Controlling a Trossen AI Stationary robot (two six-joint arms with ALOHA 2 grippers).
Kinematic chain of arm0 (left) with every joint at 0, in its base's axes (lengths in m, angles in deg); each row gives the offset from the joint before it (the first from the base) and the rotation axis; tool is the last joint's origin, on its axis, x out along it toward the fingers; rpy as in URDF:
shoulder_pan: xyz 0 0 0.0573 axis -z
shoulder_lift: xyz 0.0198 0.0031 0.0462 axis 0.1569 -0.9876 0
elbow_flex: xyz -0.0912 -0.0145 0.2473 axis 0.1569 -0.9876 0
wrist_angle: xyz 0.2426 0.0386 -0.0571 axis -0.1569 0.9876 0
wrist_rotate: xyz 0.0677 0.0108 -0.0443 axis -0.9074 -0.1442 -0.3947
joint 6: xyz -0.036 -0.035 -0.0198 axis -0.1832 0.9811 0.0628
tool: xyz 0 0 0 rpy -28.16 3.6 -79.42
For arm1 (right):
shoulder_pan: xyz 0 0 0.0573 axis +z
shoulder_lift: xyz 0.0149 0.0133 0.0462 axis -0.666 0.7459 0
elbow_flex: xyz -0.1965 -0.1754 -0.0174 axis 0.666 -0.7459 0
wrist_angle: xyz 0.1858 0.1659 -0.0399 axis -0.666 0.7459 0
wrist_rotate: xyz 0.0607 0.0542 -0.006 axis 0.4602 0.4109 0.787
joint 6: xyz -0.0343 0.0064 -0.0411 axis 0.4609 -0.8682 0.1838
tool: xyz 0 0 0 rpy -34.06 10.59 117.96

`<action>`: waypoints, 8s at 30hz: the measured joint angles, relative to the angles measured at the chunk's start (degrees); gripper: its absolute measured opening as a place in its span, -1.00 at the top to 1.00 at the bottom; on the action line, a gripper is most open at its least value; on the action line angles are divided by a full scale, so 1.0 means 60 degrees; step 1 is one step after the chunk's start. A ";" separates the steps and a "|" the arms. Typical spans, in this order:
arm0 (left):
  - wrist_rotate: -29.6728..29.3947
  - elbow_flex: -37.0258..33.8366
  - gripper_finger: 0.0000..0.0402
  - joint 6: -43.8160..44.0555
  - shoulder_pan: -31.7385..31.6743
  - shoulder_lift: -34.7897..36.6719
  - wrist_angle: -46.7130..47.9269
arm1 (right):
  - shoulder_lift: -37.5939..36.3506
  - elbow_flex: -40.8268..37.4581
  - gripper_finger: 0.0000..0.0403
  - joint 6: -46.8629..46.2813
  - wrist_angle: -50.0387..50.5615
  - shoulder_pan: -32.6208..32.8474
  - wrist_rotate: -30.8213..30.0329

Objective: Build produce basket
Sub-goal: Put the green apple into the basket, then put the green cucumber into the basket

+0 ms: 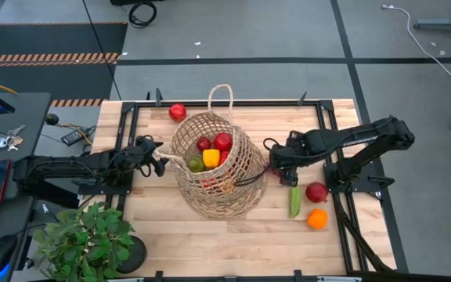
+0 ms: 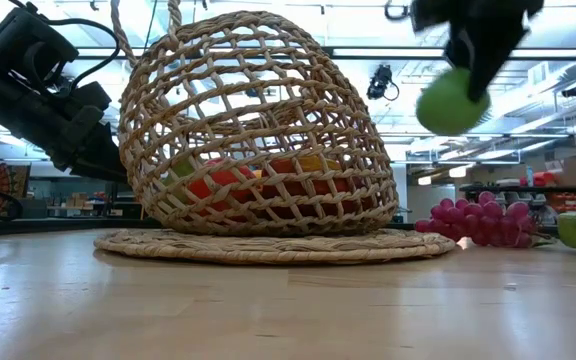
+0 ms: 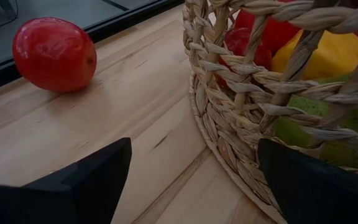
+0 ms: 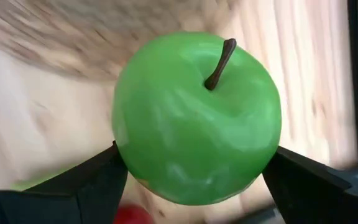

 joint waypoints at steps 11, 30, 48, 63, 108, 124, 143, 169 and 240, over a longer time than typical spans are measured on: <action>-0.0002 0.0000 -0.78 0.0002 0.0002 0.0003 0.0000 | -0.0002 0.0856 -0.73 0.0756 -0.2349 0.1119 0.0152; -0.0002 0.0000 -0.78 0.0002 0.0001 0.0003 -0.0004 | 0.0261 0.0865 -0.73 0.7183 -0.4664 0.2838 -0.4316; -0.0001 0.0000 -0.78 0.0000 0.0000 0.0003 -0.0004 | 0.0413 0.0862 -0.73 1.0274 -0.5265 0.3064 -0.6083; 0.0001 0.0000 -0.78 0.0000 -0.0001 0.0003 -0.0004 | 0.0413 0.0862 -0.74 0.0127 -0.5871 0.2218 -0.5495; 0.0002 0.0000 -0.78 0.0004 0.0001 0.0003 -0.0007 | 0.0402 0.0862 -0.74 -0.0035 -0.9512 0.0032 0.0780; -0.0002 0.0000 -0.78 0.0001 0.0003 0.0003 -0.0004 | 0.3971 0.5381 -0.74 0.1693 -0.6863 -0.0832 0.0989; -0.0002 0.0000 -0.78 0.0004 0.0001 0.0001 -0.0004 | 0.8596 0.9790 -0.74 0.3551 -0.3816 -0.3072 0.3204; 0.0000 0.0000 -0.78 0.0004 0.0000 0.0002 -0.0004 | 0.8752 1.0151 -0.92 0.4194 -0.2863 -0.3283 0.2490; 0.0002 0.0000 -0.78 0.0000 -0.0001 0.0003 -0.0007 | -0.1325 -0.8101 -0.91 0.0643 -1.3693 0.4885 -0.7239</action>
